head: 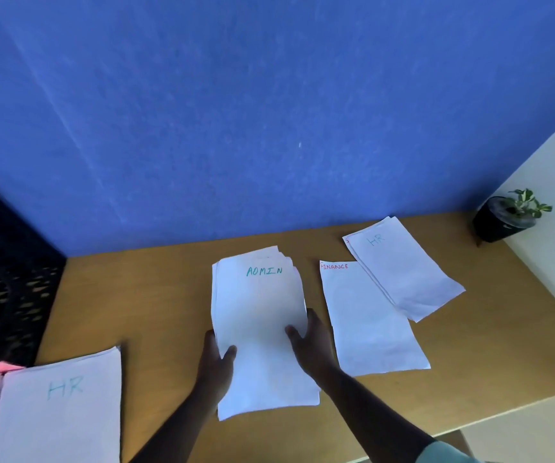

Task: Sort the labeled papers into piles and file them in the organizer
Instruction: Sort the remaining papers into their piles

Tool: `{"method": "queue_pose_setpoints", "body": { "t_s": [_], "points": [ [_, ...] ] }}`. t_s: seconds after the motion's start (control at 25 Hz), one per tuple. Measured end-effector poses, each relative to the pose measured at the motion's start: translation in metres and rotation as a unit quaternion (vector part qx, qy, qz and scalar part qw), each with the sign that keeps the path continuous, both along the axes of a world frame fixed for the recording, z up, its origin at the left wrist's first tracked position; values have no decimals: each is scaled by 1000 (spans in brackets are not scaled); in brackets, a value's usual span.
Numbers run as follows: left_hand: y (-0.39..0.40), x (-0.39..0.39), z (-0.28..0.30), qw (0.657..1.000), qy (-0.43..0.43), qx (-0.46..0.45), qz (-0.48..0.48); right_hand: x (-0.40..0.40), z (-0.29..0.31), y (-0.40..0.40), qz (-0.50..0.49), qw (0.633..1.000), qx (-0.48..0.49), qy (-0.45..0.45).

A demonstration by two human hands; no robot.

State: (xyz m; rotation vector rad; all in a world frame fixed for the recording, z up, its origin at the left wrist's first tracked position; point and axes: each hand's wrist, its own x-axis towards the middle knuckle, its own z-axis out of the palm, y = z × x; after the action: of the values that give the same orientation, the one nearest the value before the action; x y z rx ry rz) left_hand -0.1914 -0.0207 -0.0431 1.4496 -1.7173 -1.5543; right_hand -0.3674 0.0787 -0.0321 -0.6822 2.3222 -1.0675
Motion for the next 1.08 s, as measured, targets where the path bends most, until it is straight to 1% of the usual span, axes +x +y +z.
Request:
{"method": "queue_pose_setpoints", "body": {
  "t_s": [0.08,0.16,0.2,0.28,0.4,0.48,0.56,0.64,0.76,0.88,0.96,1.08],
  "points": [
    [-1,-5,20,994,37,-91,41,15,18,-4,-9,996,-76,39],
    [-2,-8,40,977,62,-191,76,29,39,-9,-10,986,-160,54],
    [-3,-8,48,967,73,-226,89,34,49,-13,-5,978,-199,66],
    [-7,-6,58,956,89,-258,107,39,66,-18,11,961,-261,90],
    [-11,-1,65,947,136,-262,125,41,74,-19,26,948,-303,92],
    [-13,2,69,943,165,-267,116,40,68,-18,3,956,-286,69],
    [-15,2,72,943,166,-275,89,37,64,-20,-30,967,-248,41],
    [-22,0,73,947,162,-263,85,30,60,-25,-42,974,-222,23],
    [-33,0,71,952,179,-216,122,21,54,-26,-30,970,-243,7],
    [-32,0,66,955,208,-186,104,19,45,-21,-48,972,-229,-37],
    [-28,-5,70,959,199,-180,94,23,42,-24,-53,975,-211,-37],
    [-25,-18,78,962,186,-168,111,31,49,-33,-55,962,-265,-29]
  ]
}}
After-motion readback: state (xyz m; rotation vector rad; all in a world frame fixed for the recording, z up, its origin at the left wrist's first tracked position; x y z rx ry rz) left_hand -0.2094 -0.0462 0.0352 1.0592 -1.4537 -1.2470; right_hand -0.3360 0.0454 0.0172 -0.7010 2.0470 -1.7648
